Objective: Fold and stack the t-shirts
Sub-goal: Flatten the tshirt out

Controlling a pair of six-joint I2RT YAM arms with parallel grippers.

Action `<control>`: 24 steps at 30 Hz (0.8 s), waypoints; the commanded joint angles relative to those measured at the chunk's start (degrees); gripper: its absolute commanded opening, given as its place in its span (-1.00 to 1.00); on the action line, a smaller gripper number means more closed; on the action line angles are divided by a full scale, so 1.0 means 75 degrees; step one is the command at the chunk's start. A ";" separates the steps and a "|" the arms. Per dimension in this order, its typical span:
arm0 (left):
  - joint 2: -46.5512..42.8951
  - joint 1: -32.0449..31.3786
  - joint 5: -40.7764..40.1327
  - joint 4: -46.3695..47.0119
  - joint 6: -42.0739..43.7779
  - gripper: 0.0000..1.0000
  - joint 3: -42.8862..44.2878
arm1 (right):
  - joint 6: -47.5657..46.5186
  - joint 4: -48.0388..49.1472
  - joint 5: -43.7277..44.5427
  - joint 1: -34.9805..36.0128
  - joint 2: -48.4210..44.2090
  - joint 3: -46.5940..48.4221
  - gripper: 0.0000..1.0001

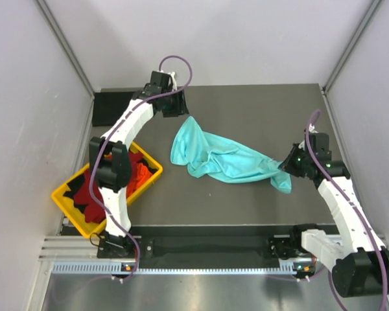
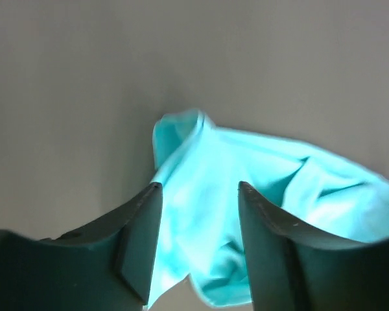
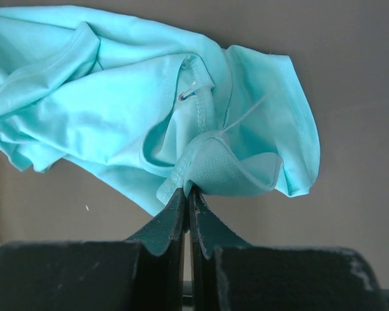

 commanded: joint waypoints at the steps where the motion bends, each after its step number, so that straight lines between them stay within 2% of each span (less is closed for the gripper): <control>1: -0.1235 -0.0603 -0.1043 -0.0122 0.0510 0.18 -0.0865 | 0.0215 0.0575 0.0085 0.0042 0.0057 0.0193 -1.00; 2: -0.1783 -0.1093 -0.1032 0.0031 0.0581 0.24 -0.1716 | 0.0226 0.0622 0.0085 0.0054 0.0081 0.0170 -1.00; 5: -0.2466 -0.1880 -0.0775 0.0500 0.0722 0.25 -0.3183 | 0.0227 0.0798 -0.0043 0.0054 0.0198 0.0134 -1.00; 8: -0.2714 -0.2152 -0.0376 0.0875 0.0687 0.25 -0.4275 | 0.0203 0.0904 -0.0184 0.0054 0.0315 0.0134 -1.00; 11: -0.2703 -0.2386 -0.0060 0.1133 0.0757 0.25 -0.4840 | 0.0180 0.0986 -0.0243 0.0065 0.0339 0.0134 -1.00; 14: -0.2527 -0.2702 -0.0199 0.1438 0.0944 0.32 -0.5110 | 0.0145 0.1033 -0.0243 0.0065 0.0339 0.0122 -1.00; 21: -0.1800 -0.2902 -0.1711 0.1462 0.1062 0.31 -0.4842 | 0.0121 0.1021 -0.0185 0.0065 0.0280 0.0204 -1.00; 22: -0.1847 -0.2902 -0.1712 0.1543 0.1155 0.29 -0.4853 | 0.0121 0.0986 -0.0161 0.0054 0.0268 0.0262 -1.00; 24: -0.1929 -0.2914 -0.1526 0.1626 0.1272 -0.19 -0.4807 | 0.0121 0.0916 -0.0138 0.0054 0.0222 0.0310 -1.00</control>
